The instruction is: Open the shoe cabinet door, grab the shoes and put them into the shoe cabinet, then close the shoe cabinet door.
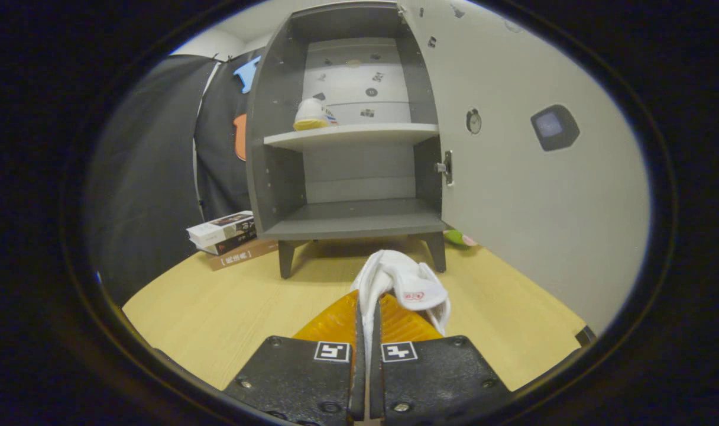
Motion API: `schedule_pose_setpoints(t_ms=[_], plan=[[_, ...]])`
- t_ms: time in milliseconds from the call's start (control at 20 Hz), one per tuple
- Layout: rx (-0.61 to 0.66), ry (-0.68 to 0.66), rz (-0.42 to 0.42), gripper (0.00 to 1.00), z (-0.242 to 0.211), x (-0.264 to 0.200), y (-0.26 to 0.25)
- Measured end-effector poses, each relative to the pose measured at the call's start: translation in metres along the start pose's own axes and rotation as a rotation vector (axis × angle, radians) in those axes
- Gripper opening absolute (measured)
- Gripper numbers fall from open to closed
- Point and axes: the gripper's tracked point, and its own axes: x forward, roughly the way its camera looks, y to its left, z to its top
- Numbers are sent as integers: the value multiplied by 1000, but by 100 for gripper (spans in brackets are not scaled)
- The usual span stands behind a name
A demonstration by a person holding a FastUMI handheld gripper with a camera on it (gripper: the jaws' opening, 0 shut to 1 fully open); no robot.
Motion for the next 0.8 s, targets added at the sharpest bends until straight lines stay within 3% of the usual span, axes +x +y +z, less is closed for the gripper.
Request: schedule_pose_setpoints(t_ms=[450, 800], plan=[[-21, -194, 40, 6, 141, -34, 6], [-27, -248, 28, 6, 231, -10, 12]])
